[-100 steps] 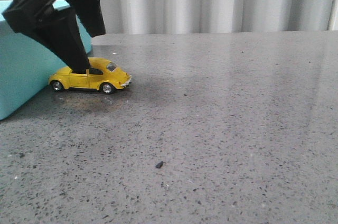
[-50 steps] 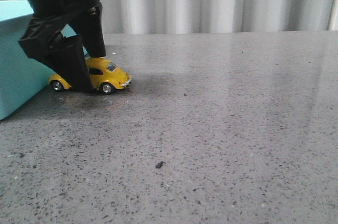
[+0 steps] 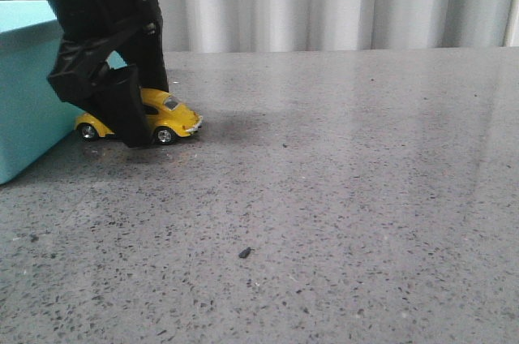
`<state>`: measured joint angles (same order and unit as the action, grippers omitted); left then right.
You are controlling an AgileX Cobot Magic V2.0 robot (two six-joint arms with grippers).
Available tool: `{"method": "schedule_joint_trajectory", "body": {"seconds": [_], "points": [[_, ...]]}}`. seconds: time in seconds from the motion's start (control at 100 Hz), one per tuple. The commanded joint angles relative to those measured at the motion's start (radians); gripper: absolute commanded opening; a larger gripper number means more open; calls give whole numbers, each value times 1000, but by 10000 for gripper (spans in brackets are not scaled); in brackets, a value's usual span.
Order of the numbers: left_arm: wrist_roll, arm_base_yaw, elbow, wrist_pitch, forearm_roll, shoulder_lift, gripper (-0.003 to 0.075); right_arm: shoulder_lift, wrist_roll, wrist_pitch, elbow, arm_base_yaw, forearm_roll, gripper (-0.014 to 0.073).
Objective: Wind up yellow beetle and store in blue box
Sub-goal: 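Lower the left gripper over the car and grasp it, then lift the car with the left gripper and lower it into the box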
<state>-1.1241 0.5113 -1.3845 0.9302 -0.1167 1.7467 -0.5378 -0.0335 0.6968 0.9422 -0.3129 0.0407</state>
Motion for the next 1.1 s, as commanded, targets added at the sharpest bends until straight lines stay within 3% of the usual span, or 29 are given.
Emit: {"method": "schedule_joint_trajectory", "body": {"seconds": [0.0,0.35,0.49,0.97,1.09], "points": [[5,-2,-29,-24,-22,-37,471,-16,-6,-84,25,-1,2,-41],[5,-2,-29,-24,-82,-36,102,-16,-6,-91,25,-1,-1,-41],[5,-2,-30,-24,-82,-36,3,-16,-6,-91,25,-1,-1,-41],[44,-2,-264,27,-130,-115,-21,-16,-6,-100,25,-1,-1,-41],[107,-9,-332,29,-26,-142,-21,-16,-6,-100,25,-1,-1,-41]]}}
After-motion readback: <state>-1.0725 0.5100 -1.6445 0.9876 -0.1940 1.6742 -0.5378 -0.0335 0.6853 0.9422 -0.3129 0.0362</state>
